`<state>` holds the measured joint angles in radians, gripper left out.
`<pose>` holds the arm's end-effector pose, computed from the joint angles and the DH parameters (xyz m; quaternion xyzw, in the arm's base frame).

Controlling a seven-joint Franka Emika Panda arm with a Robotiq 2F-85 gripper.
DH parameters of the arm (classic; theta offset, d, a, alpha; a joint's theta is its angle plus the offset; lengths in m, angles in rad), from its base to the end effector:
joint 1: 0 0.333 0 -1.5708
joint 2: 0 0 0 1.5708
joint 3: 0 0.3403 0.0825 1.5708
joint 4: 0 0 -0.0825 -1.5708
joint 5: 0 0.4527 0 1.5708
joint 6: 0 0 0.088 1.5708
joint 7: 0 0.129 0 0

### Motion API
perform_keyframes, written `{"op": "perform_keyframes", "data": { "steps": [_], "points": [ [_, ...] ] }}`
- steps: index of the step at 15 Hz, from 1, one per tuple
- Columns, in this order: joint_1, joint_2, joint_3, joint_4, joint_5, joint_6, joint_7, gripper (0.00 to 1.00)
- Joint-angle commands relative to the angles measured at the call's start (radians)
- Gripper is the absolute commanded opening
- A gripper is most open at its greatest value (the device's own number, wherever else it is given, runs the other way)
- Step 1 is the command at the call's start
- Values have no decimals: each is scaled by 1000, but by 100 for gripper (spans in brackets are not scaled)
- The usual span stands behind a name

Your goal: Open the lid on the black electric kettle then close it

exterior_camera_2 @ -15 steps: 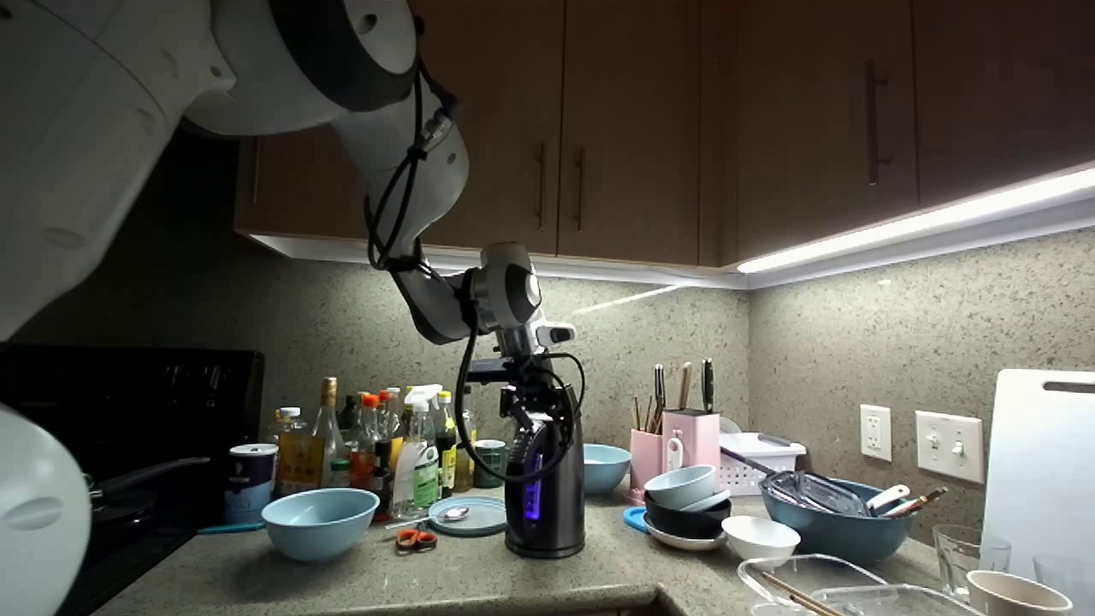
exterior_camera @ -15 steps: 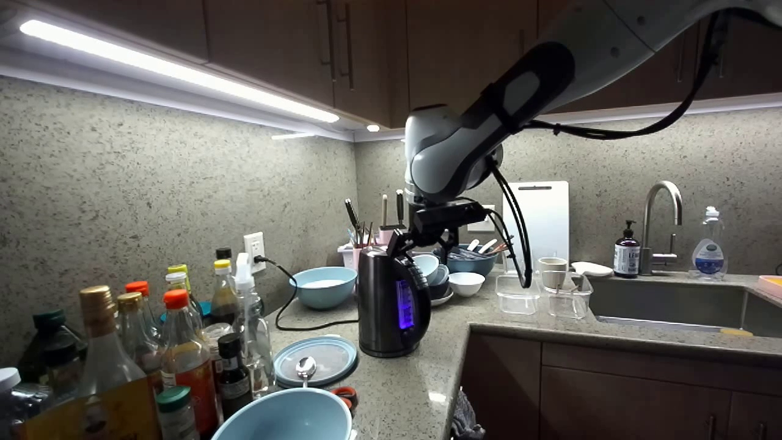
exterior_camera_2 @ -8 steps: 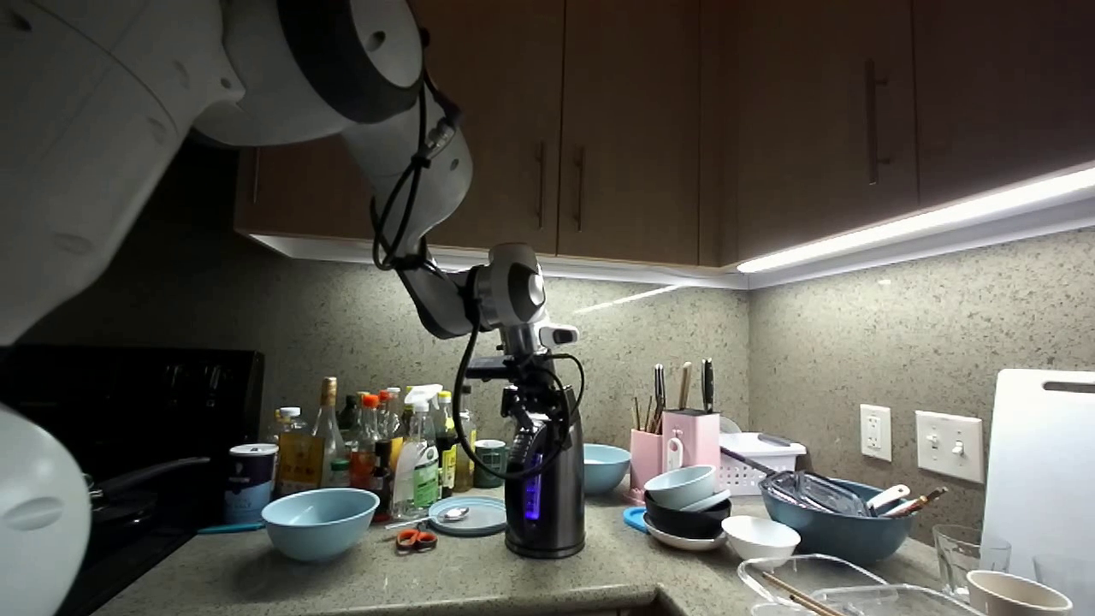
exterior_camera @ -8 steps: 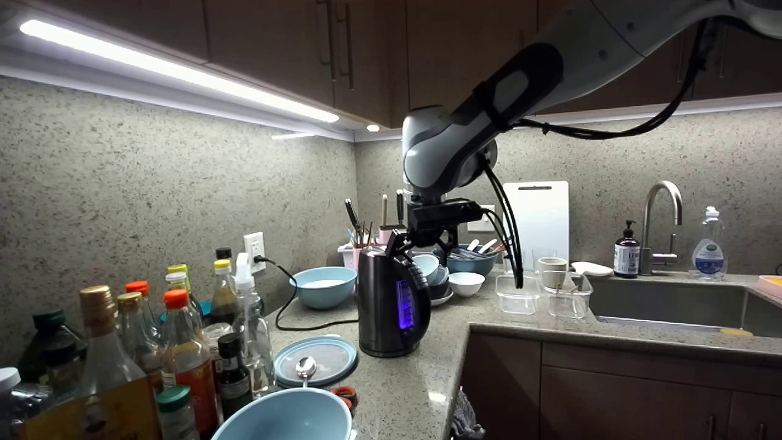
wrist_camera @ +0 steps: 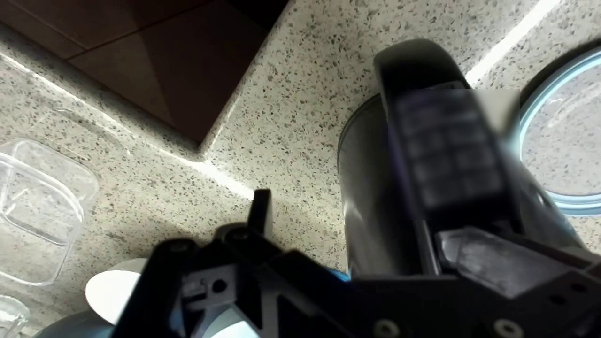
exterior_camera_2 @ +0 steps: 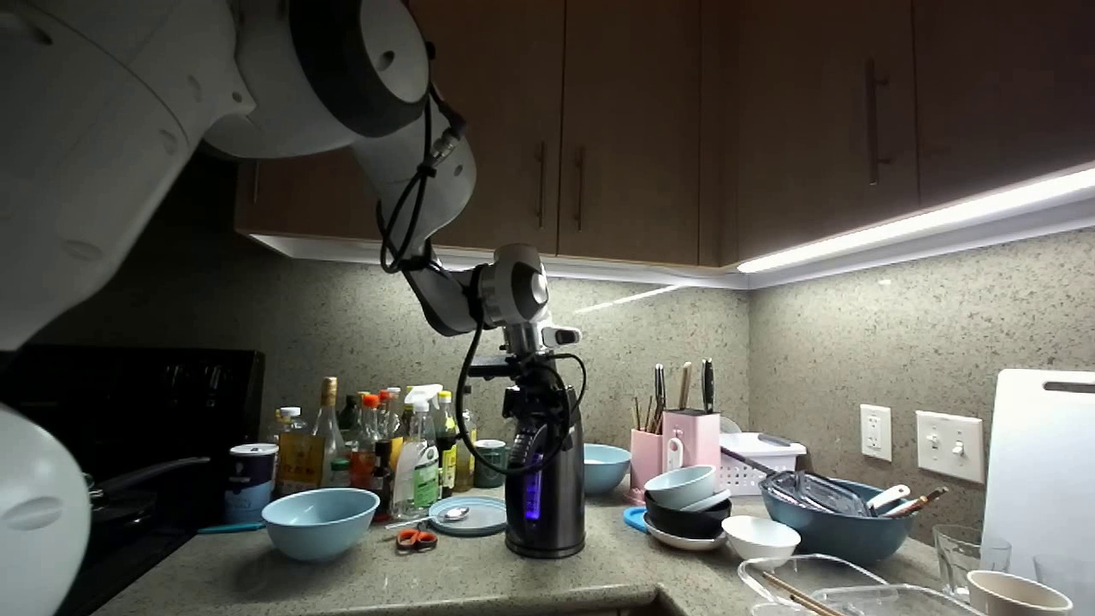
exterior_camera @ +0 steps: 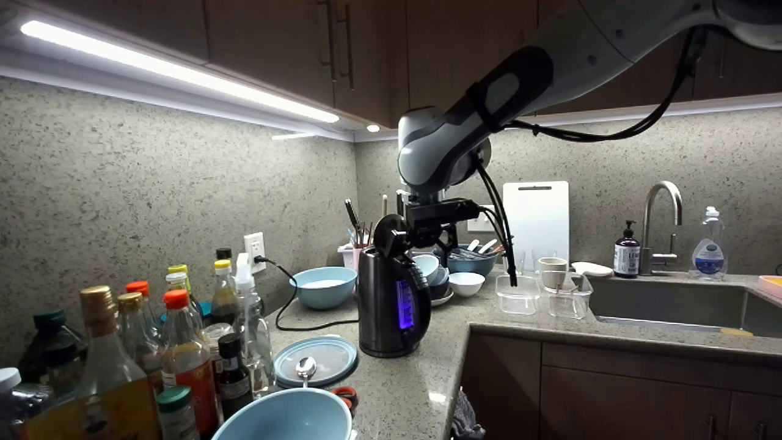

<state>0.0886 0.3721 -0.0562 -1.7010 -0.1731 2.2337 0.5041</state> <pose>0.7447 0.0194 0.3623 0.9764 -0.1830 0.0988 0.0581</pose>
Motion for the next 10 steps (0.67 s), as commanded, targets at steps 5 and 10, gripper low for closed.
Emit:
{"op": "perform_keyframes", "data": {
  "steps": [5,10],
  "points": [
    [10,36,-10,51,16,-79,19,100],
    [50,-83,-16,5,-23,-159,110,100]
  ]
}}
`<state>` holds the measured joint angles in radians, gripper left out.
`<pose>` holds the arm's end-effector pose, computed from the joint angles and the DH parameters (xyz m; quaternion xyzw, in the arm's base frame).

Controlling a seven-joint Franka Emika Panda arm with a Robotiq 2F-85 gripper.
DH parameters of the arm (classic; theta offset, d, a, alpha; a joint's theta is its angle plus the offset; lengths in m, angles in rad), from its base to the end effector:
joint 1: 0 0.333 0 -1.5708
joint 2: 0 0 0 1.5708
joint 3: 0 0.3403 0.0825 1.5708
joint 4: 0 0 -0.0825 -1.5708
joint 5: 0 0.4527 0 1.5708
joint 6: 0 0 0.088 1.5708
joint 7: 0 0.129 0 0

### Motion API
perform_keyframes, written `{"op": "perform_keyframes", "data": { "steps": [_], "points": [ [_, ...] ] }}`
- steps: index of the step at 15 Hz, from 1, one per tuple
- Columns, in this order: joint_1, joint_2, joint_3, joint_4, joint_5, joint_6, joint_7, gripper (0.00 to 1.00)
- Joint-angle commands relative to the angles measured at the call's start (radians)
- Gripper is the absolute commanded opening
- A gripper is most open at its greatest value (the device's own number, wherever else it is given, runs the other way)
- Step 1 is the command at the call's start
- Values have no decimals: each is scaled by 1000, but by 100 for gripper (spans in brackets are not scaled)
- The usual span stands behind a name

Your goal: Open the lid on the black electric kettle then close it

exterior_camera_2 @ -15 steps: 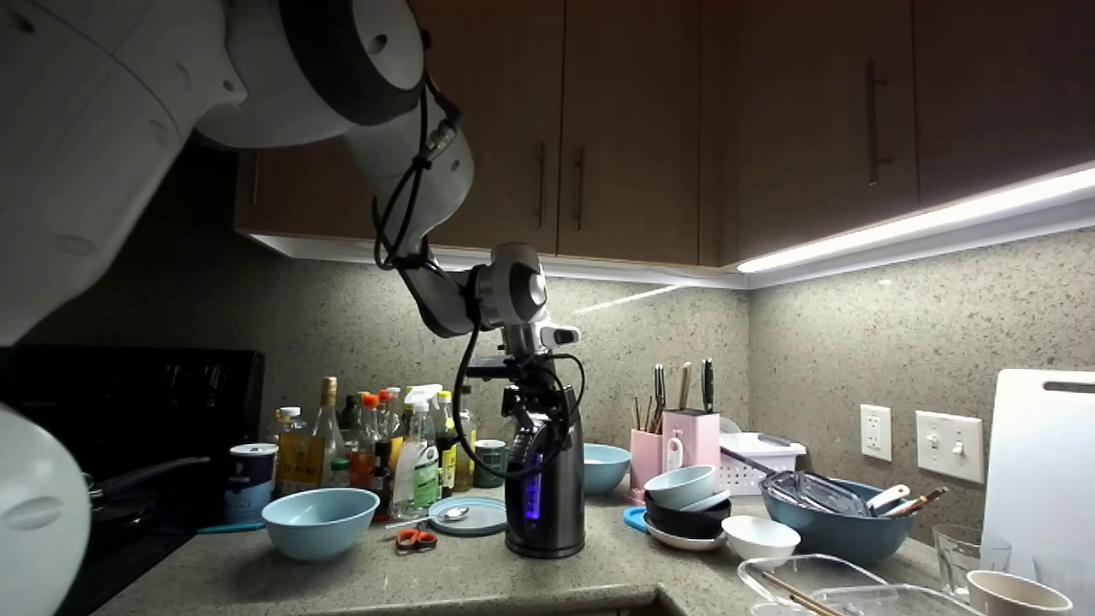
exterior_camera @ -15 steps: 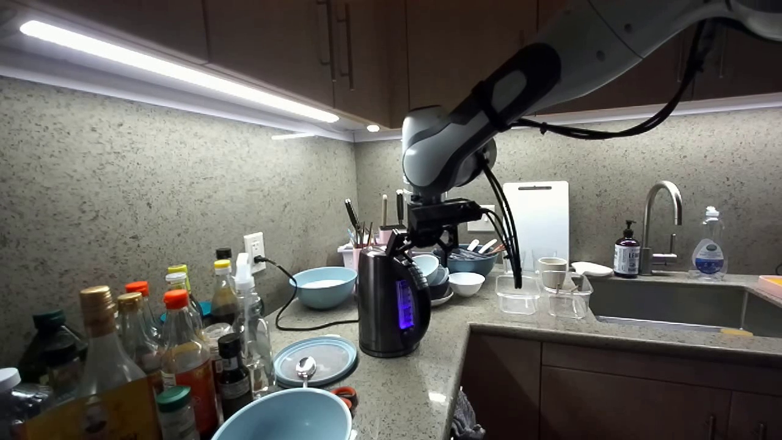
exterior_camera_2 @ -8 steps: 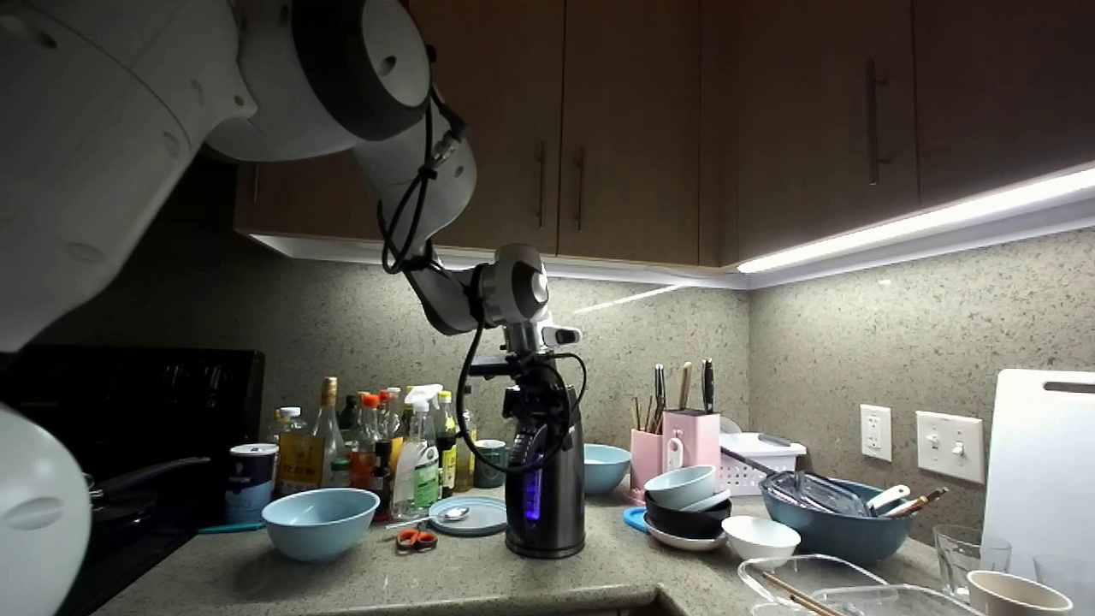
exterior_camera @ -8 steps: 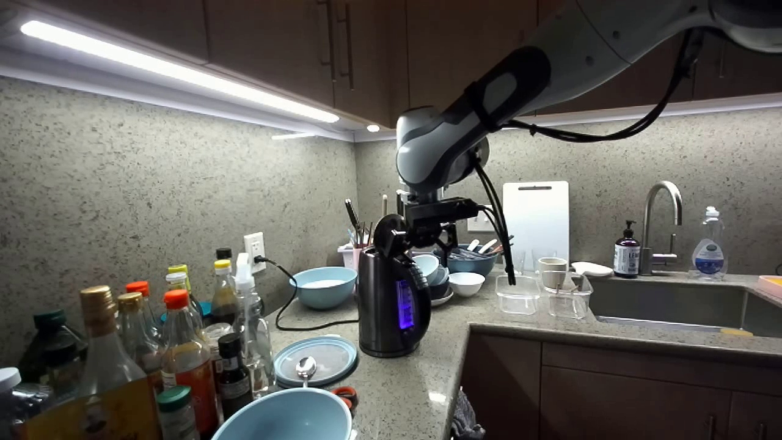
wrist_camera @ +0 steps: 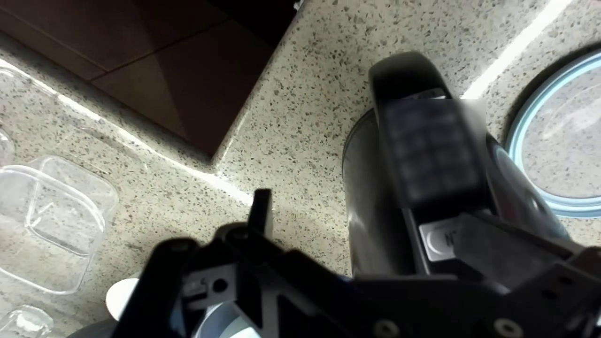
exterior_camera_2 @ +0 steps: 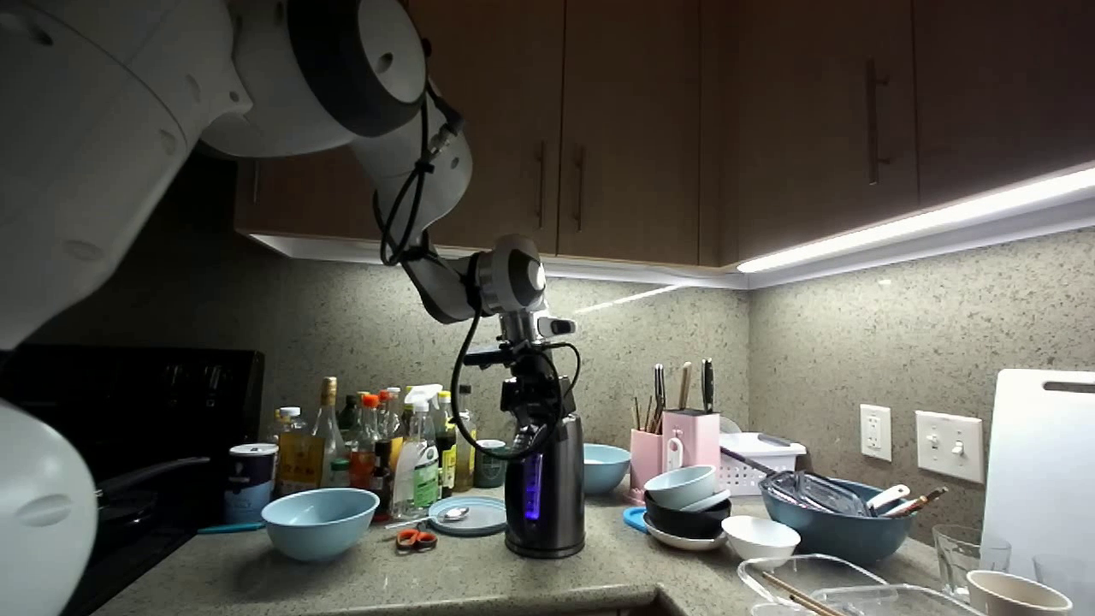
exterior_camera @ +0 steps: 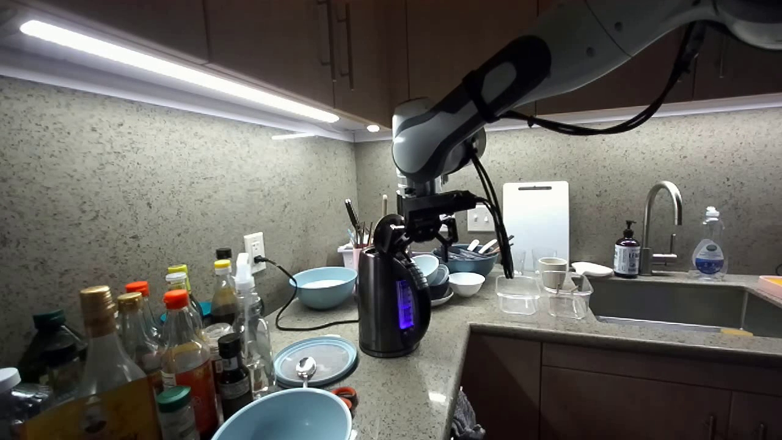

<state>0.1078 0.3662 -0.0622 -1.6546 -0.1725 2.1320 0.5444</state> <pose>0.7441 0.0274 0.3817 0.9739 -0.2023 0.0781 0.0665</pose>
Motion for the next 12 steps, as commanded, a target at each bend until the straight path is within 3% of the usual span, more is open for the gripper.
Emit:
{"op": "perform_keyframes", "data": {
  "steps": [1,10,11,12],
  "points": [
    [37,-100,-7,-51,-30,-70,86,100],
    [56,-316,63,-143,-88,-214,165,100],
    [39,-247,66,-71,-60,-191,135,100],
    [38,-267,74,-85,-66,-206,135,100]
  ]
}}
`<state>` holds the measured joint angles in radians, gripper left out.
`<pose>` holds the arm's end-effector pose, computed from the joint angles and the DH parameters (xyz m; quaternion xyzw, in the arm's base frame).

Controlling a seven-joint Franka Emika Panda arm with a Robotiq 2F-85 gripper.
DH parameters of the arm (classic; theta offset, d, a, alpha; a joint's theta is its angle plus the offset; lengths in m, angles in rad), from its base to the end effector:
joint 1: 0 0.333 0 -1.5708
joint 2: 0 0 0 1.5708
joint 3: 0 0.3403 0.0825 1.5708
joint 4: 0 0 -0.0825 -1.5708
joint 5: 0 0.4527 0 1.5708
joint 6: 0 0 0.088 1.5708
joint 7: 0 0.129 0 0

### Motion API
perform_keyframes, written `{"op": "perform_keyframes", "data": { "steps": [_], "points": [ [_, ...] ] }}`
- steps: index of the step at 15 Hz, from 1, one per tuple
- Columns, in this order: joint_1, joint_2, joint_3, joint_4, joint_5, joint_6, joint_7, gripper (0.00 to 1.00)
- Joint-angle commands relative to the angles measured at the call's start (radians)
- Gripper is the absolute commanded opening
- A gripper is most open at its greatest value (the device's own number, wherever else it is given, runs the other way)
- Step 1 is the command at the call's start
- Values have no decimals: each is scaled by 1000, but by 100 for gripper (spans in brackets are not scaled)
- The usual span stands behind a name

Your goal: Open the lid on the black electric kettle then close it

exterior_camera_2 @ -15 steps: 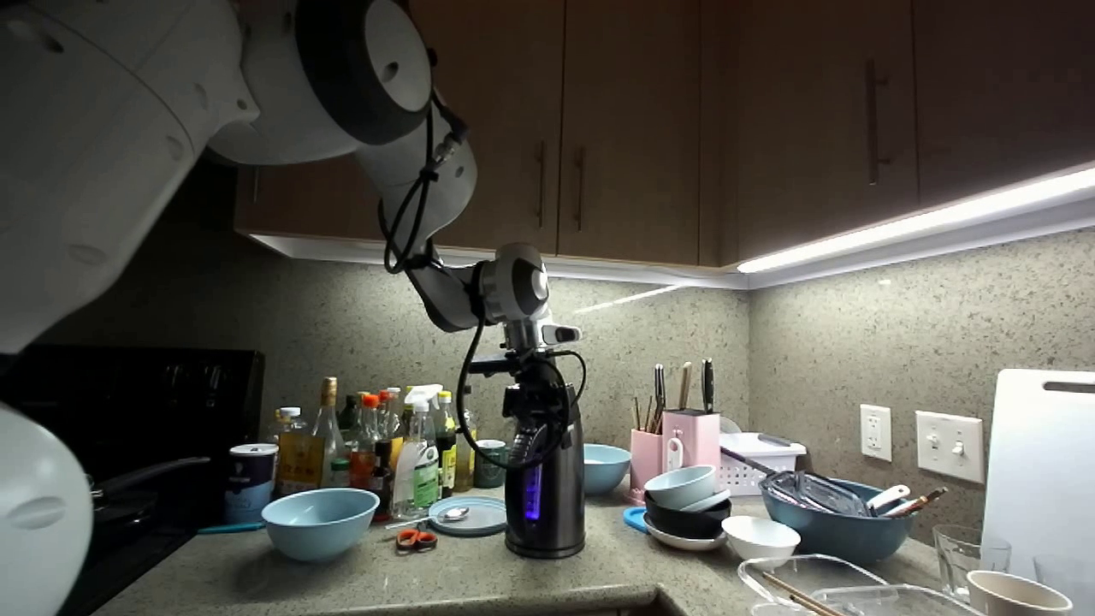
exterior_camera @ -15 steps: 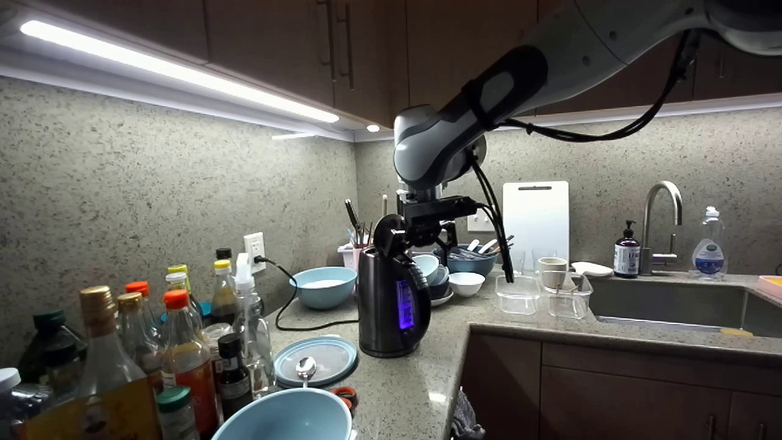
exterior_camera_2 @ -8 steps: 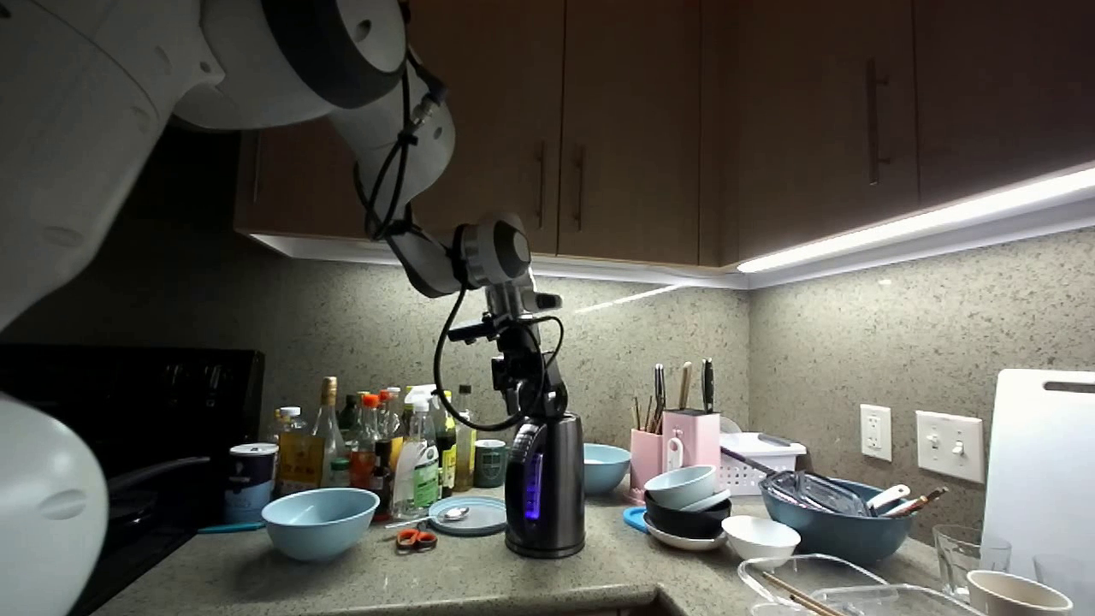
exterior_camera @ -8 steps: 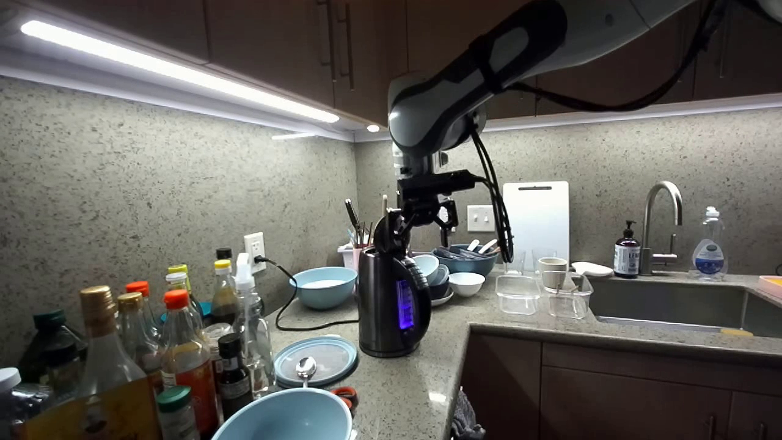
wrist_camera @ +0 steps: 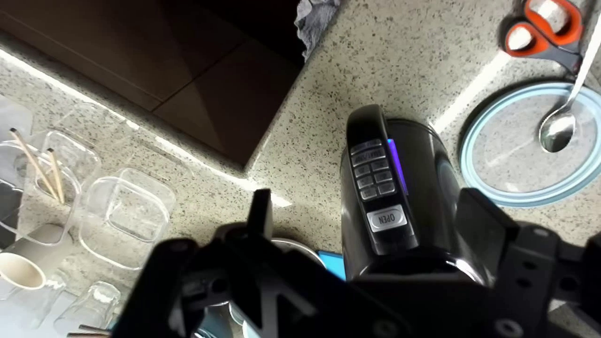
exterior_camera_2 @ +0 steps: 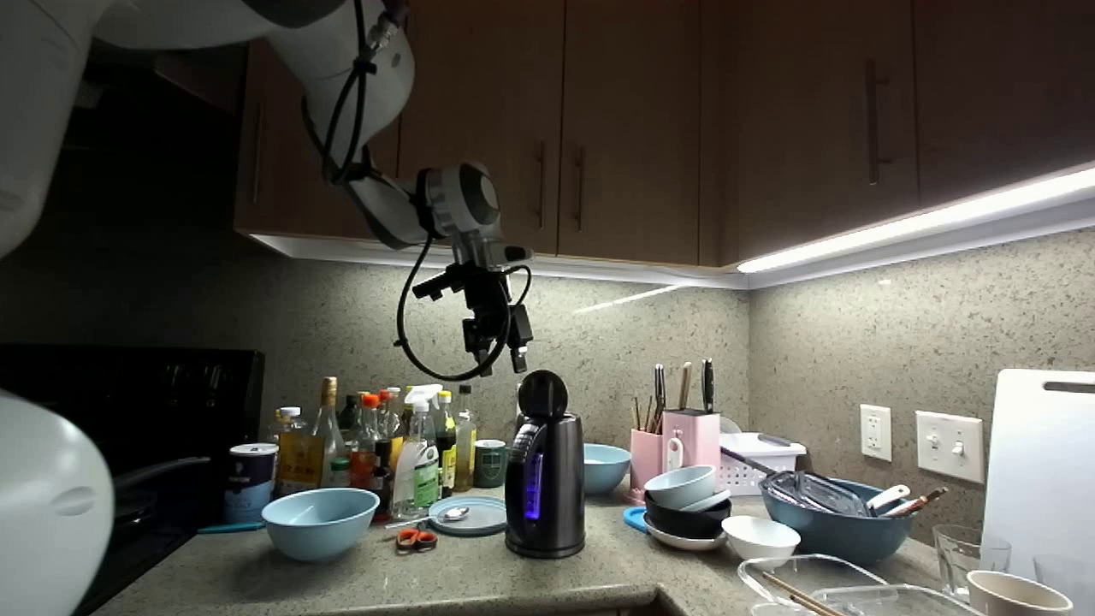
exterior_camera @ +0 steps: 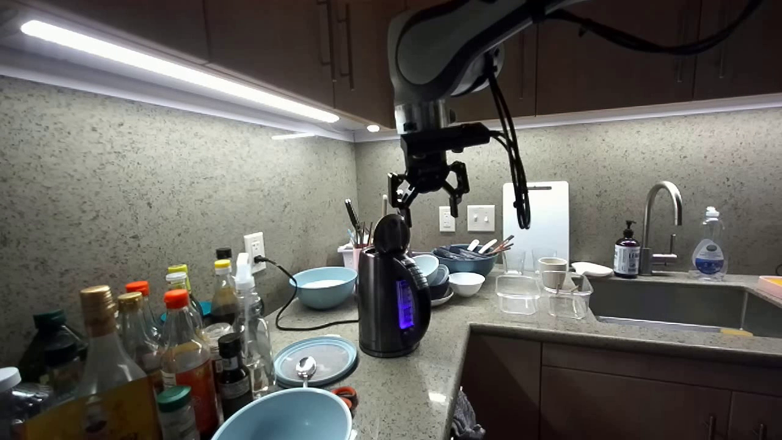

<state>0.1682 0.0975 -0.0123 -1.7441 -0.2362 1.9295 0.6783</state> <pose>0.6682 0.0840 0.5037 0.9678 -0.2209 0.0855 0.0853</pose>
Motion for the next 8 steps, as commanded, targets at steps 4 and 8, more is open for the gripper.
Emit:
{"op": "perform_keyframes", "data": {
  "steps": [4,8],
  "points": [
    [-24,-21,31,-20,-8,-9,1,100],
    [-24,-21,31,-23,-8,-9,1,100]
  ]
}}
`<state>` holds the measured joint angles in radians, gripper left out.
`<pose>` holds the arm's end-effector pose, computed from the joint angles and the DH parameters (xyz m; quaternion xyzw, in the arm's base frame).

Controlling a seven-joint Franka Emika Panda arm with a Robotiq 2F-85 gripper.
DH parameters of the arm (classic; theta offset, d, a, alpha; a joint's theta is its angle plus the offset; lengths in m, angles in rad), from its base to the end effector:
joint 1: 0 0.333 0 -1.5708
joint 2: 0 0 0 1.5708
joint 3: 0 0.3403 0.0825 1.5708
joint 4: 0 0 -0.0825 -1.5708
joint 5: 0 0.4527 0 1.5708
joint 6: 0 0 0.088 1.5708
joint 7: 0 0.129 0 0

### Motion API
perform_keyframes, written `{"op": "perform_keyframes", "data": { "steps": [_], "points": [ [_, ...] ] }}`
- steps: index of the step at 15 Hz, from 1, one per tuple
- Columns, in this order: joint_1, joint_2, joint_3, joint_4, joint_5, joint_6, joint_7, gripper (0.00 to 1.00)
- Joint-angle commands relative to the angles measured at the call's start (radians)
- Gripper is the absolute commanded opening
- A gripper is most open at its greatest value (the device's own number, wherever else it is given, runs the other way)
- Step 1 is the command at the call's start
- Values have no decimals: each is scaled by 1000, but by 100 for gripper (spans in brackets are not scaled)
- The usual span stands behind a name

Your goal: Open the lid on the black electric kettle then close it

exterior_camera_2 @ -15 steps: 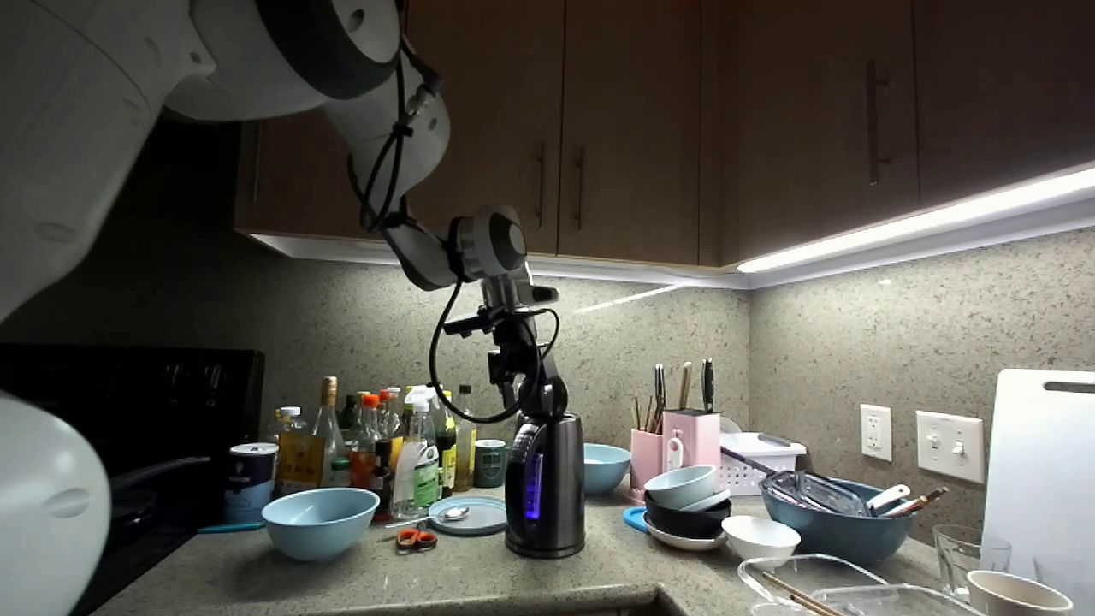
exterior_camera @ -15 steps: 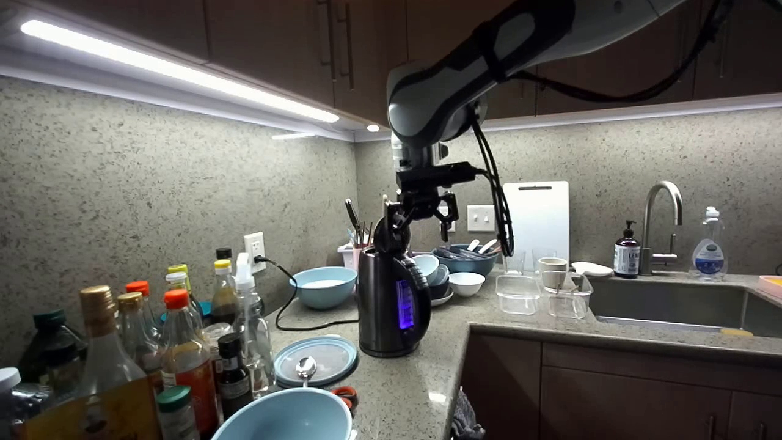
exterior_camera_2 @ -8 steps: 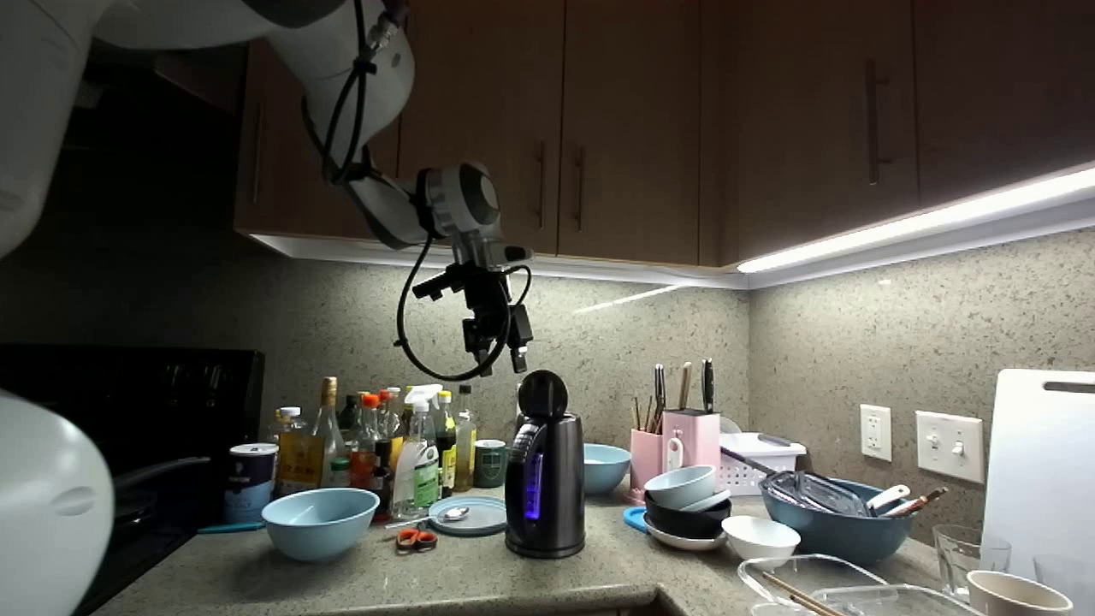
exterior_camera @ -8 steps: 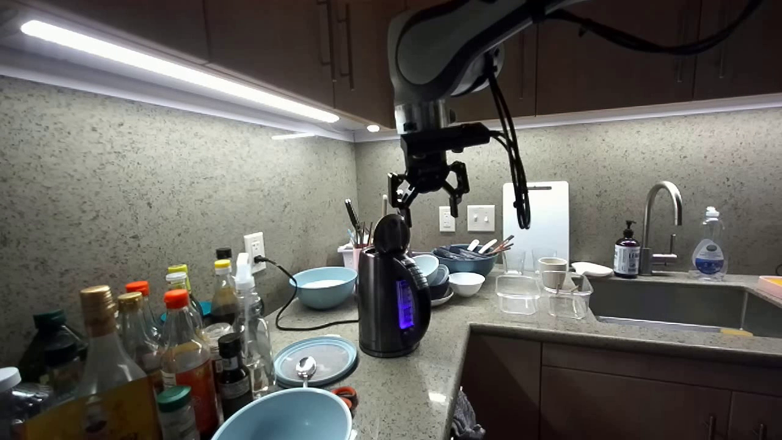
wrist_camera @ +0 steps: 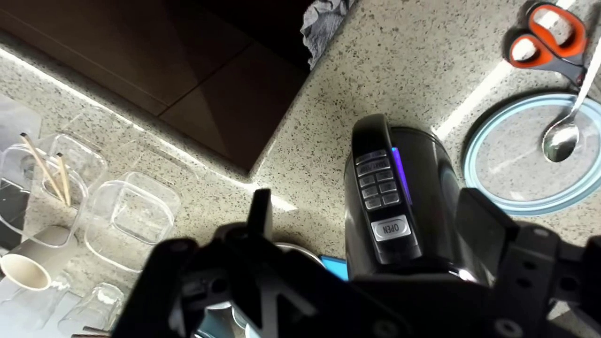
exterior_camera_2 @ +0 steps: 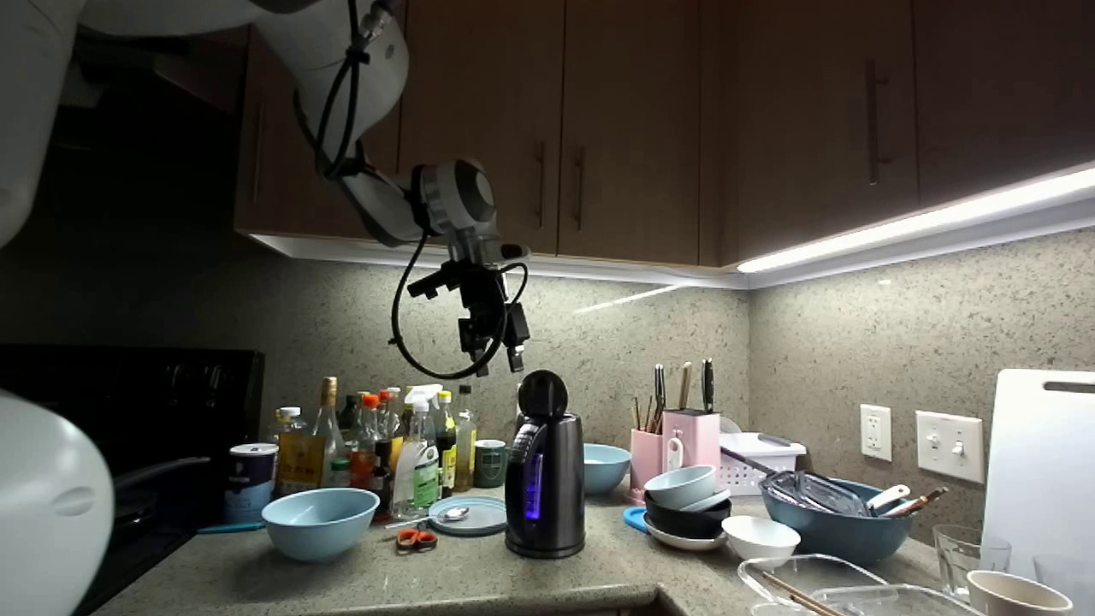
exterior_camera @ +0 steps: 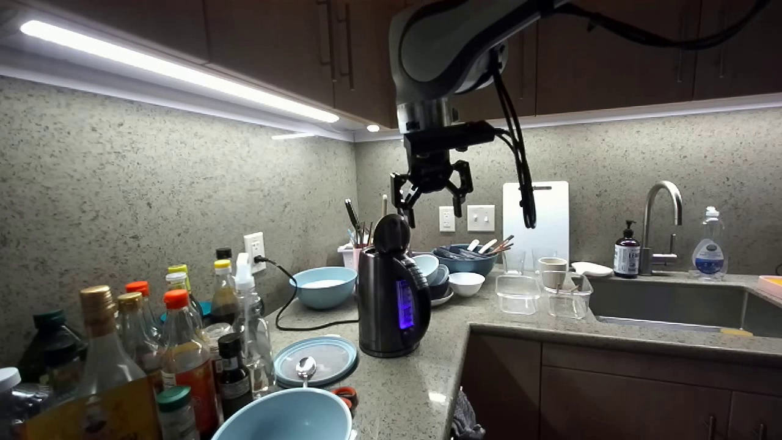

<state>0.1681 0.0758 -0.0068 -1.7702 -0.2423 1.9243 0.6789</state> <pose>0.6595 0.0854 0.5033 0.9684 -0.2177 0.0824 0.0893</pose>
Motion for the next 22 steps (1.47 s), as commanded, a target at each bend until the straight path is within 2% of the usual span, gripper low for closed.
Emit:
{"op": "perform_keyframes", "data": {
  "steps": [1,5,9,12,17,22],
  "points": [
    [-30,15,23,12,21,19,-36,100],
    [-55,138,8,103,9,122,-63,100],
    [-44,266,-39,228,-125,240,-18,100],
    [-33,346,-66,323,-157,296,-28,100],
    [-25,424,-74,436,-111,285,-45,100],
    [-54,467,-55,480,13,239,-67,100]
  ]
}}
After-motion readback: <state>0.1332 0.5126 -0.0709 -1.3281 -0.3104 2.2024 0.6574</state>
